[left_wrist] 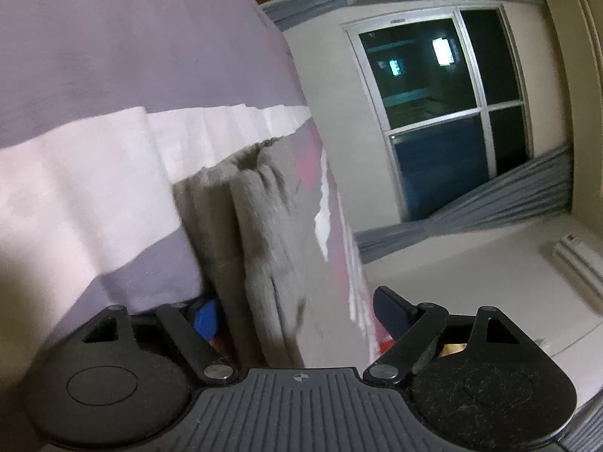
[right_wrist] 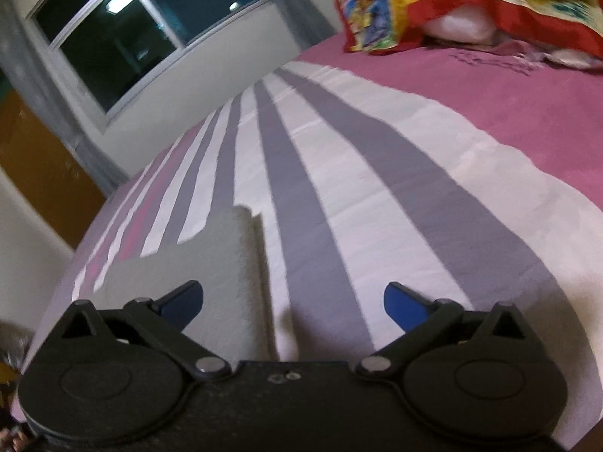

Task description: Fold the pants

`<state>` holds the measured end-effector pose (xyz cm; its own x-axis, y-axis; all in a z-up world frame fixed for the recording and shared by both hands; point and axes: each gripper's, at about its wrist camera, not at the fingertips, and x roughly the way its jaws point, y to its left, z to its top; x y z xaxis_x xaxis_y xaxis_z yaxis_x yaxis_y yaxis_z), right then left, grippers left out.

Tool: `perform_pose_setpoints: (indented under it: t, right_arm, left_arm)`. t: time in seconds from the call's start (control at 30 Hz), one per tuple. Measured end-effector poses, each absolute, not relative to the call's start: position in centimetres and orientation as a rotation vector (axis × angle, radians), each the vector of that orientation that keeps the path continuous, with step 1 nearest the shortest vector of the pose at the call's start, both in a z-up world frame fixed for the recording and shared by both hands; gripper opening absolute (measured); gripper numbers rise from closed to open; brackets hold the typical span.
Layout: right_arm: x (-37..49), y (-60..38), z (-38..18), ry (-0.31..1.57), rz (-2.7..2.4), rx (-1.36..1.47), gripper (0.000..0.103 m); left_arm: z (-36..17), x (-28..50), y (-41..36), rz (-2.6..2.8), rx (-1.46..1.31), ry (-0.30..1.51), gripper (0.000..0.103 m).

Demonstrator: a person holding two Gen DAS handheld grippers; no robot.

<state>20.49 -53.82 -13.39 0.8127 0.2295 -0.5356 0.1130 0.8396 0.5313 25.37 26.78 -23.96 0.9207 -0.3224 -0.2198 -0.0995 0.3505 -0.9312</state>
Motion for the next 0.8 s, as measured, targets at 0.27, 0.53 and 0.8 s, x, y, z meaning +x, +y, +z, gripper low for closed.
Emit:
perform_pose_setpoints:
  t: [0.27,0.53,0.8]
  right_arm:
    - [20.6,-53.4,-13.5,0.636,0.077,0.576,0.103]
    - [21.2,-53.3,-13.8,0.660,0.041,0.581,0.103]
    - [20.7,-53.9,-13.9,0.635,0.038,0.610,0.103]
  left_arm:
    - [-23.0,26.6,25.4,-0.268,-1.350,0.228,0.027]
    - [-25.2,26.2,24.0,-0.067,-1.102,0.415,0.020]
    - [-20.6,27.3,23.3,-0.102,-1.062,0.368,0.019]
